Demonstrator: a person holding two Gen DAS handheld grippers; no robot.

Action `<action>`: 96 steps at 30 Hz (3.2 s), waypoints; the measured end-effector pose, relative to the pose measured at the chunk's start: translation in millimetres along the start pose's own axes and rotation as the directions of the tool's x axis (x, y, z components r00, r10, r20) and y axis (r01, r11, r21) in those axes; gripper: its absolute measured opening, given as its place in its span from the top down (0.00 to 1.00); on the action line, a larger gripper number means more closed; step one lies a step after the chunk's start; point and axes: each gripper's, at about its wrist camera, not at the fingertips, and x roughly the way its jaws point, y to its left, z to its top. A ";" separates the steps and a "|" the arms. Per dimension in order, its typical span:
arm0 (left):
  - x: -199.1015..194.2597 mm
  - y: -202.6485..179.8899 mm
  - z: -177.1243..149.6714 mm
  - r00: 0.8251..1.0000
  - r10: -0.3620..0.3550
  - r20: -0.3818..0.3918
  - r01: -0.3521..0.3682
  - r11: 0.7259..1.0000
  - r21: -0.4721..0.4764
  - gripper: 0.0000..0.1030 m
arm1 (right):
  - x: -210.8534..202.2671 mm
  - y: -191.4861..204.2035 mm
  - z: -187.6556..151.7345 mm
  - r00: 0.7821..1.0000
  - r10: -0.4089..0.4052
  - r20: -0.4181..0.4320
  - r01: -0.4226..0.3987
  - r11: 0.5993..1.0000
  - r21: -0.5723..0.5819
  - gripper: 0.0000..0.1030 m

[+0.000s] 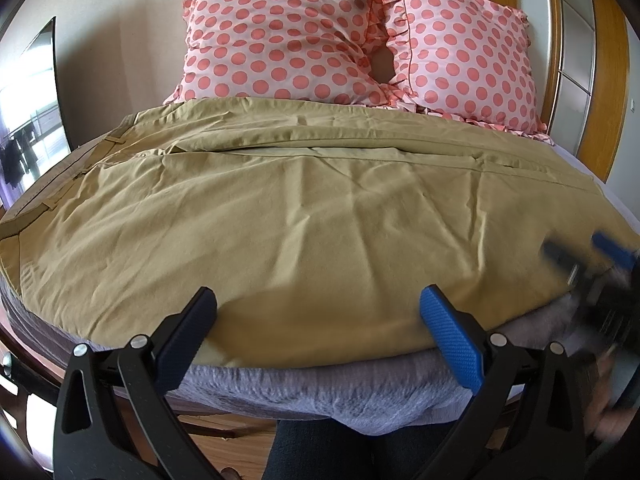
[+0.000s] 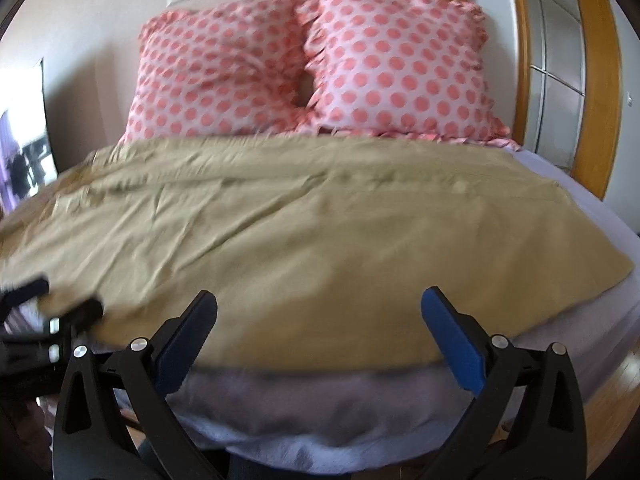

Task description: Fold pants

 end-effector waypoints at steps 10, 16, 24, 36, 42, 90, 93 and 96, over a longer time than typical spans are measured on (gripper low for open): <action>-27.0 3.5 61.5 0.976 0.035 0.217 -0.054 0.995 0.083 0.02 | 103.1 -149.5 167.9 0.962 -0.232 -0.141 0.264 0.922 0.283 0.07; -6.1 18.5 83.1 0.982 -0.064 0.178 0.067 0.998 -0.006 0.02 | 239.2 -237.9 214.0 0.870 -0.315 -0.380 0.469 0.767 0.438 0.41; 23.8 19.8 85.3 0.988 -0.070 0.139 0.071 0.997 -0.003 0.02 | 317.9 -278.2 230.8 0.806 -0.350 -0.478 0.574 0.662 0.482 0.47; 20.0 35.7 80.8 0.991 -0.081 0.108 0.089 0.993 -0.075 0.02 | 277.1 -321.0 187.3 0.962 -0.154 -0.225 0.267 0.701 0.661 0.96; 2.2 51.3 78.1 0.987 -0.080 0.142 0.099 0.986 -0.132 0.02 | 141.2 -310.9 135.2 0.998 0.001 0.068 -0.050 0.685 0.727 0.96; 219.7 234.2 214.2 0.963 -0.116 -0.242 -0.046 0.819 -0.572 0.95 | 66.5 -296.4 43.4 0.966 0.139 0.217 -0.258 0.525 0.811 0.98; 160.7 235.0 201.4 0.986 -0.099 -0.135 0.012 0.846 -0.533 0.96 | 61.2 -296.0 50.0 0.964 0.125 0.236 -0.266 0.535 0.802 0.98; 74.2 229.6 169.8 0.997 -0.069 -0.022 0.050 0.878 -0.477 0.96 | 41.0 -299.4 50.7 0.961 0.088 0.260 -0.263 0.568 0.779 0.98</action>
